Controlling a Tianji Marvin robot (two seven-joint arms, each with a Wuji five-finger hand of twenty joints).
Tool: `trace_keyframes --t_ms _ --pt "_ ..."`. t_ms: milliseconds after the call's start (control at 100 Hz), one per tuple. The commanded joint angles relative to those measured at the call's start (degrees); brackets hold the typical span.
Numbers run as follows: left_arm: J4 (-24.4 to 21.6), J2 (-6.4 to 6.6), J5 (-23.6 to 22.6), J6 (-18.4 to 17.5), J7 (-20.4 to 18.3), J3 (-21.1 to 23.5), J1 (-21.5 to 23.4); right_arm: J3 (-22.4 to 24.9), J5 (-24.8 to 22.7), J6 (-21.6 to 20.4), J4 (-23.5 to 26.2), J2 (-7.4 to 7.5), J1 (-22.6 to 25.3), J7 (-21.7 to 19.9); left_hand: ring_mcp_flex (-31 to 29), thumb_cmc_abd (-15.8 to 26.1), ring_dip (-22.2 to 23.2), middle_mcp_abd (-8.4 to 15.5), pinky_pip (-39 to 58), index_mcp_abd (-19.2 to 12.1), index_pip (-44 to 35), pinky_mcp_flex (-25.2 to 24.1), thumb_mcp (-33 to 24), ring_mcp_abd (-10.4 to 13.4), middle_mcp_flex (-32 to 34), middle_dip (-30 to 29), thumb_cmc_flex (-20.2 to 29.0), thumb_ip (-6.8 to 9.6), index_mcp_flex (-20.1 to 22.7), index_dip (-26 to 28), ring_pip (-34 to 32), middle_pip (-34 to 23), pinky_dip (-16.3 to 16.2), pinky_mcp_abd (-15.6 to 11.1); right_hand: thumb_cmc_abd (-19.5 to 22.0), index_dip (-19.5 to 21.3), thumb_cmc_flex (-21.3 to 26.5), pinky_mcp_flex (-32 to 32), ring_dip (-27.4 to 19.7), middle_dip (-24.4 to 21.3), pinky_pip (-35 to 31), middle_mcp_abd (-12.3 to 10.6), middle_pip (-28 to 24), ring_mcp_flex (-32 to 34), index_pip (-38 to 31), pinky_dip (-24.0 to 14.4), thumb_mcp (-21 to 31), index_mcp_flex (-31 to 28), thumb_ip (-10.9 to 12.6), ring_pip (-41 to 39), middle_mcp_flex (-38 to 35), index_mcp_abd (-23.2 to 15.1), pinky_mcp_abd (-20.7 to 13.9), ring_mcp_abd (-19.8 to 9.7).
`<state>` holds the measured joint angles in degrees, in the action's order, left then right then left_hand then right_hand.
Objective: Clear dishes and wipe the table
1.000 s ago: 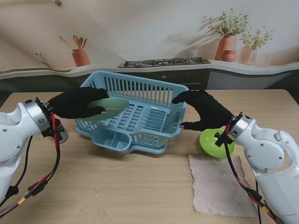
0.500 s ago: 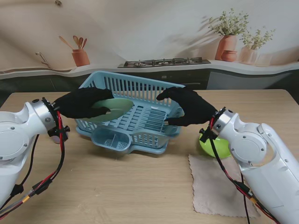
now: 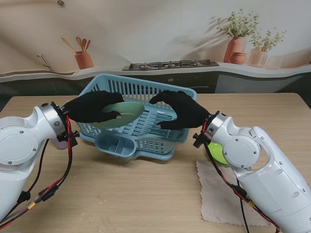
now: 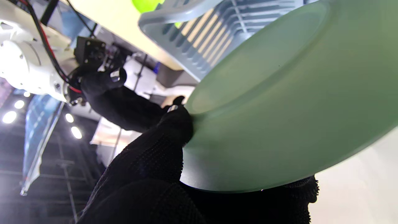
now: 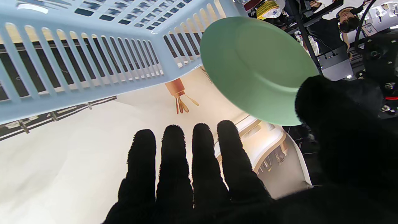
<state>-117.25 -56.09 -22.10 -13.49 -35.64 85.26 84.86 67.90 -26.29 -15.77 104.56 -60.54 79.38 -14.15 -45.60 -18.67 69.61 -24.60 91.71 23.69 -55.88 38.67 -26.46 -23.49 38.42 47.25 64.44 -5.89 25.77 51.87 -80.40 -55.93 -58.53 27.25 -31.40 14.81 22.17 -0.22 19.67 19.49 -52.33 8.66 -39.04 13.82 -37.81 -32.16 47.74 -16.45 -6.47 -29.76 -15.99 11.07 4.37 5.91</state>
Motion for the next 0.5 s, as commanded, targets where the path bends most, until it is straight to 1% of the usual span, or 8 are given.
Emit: trace_keyframes --t_ms 0,150,170,280,490 --pt "-0.21 -0.42 0.47 0.71 -0.49 -0.64 -0.79 -0.58 -0.03 0.12 0.1 -0.47 -0.26 -0.43 -0.8 3.0 -0.77 -1.02 7.07 -11.25 -7.94 2.2 -7.69 0.48 1.17 0.35 7.61 6.47 2.02 2.87 -2.3 -1.38 0.96 -2.18 -1.52 0.42 -1.29 -1.05 -1.09 -0.96 1.7 -0.96 1.16 -2.07 0.72 0.78 -0.95 1.47 0.61 1.54 2.39 -0.47 -2.56 -2.24" --pt "-0.06 -0.62 1.27 2.23 -0.16 -2.4 -1.73 -1.52 0.43 0.63 -0.15 -0.59 -0.64 -0.25 -0.8 3.07 -0.77 -0.89 7.07 -11.47 -8.02 2.19 -7.62 0.49 1.12 0.33 7.54 6.49 1.96 2.97 -2.3 -1.37 0.97 -2.19 -1.05 0.42 -1.24 -1.3 -1.6 -1.13 2.42 -1.18 1.54 -2.52 1.29 1.02 -3.22 2.05 0.64 2.55 2.93 -0.45 -2.84 -2.38" --pt "0.01 -0.68 1.36 2.38 0.03 -2.7 -1.89 -1.58 0.42 0.59 -0.18 -0.59 -0.64 -0.21 -0.97 3.01 -0.82 -0.8 7.06 -11.6 -8.07 2.17 -7.62 0.78 1.25 0.35 7.53 6.55 2.08 3.0 -2.28 -1.45 0.98 -2.25 -1.0 0.44 -1.32 -1.39 -1.62 -1.13 2.48 -1.19 1.54 -2.57 1.29 1.03 -3.31 2.03 0.65 2.6 2.95 -0.48 -2.84 -2.44" --pt "0.32 -0.87 2.08 3.71 0.39 -4.55 -3.09 -1.72 0.31 0.31 -0.26 -0.58 -0.51 -0.11 -1.26 3.07 -0.91 -0.8 7.15 -11.71 -8.07 2.35 -7.61 0.89 1.32 0.28 7.38 6.65 2.13 3.01 -2.25 -1.48 1.02 -2.45 -0.96 0.53 -1.17 -1.34 -1.68 -1.1 2.59 -1.25 1.46 -2.37 1.3 1.04 -3.42 2.03 0.77 2.69 2.89 -0.52 -2.61 -2.39" --pt "0.91 -1.15 4.22 7.53 0.17 -8.97 -6.29 -1.28 0.3 0.04 -0.28 -0.61 0.55 0.3 -1.24 3.09 -0.95 -0.66 7.24 -11.77 -8.12 2.49 -7.64 0.92 1.31 0.24 7.41 6.75 2.04 3.05 -2.24 -1.52 1.13 -2.63 -1.27 1.1 -0.49 -0.17 -1.46 -0.93 2.29 -1.46 1.01 -1.37 0.42 0.87 -2.49 1.34 0.9 2.15 2.22 -0.77 -2.2 -2.43"
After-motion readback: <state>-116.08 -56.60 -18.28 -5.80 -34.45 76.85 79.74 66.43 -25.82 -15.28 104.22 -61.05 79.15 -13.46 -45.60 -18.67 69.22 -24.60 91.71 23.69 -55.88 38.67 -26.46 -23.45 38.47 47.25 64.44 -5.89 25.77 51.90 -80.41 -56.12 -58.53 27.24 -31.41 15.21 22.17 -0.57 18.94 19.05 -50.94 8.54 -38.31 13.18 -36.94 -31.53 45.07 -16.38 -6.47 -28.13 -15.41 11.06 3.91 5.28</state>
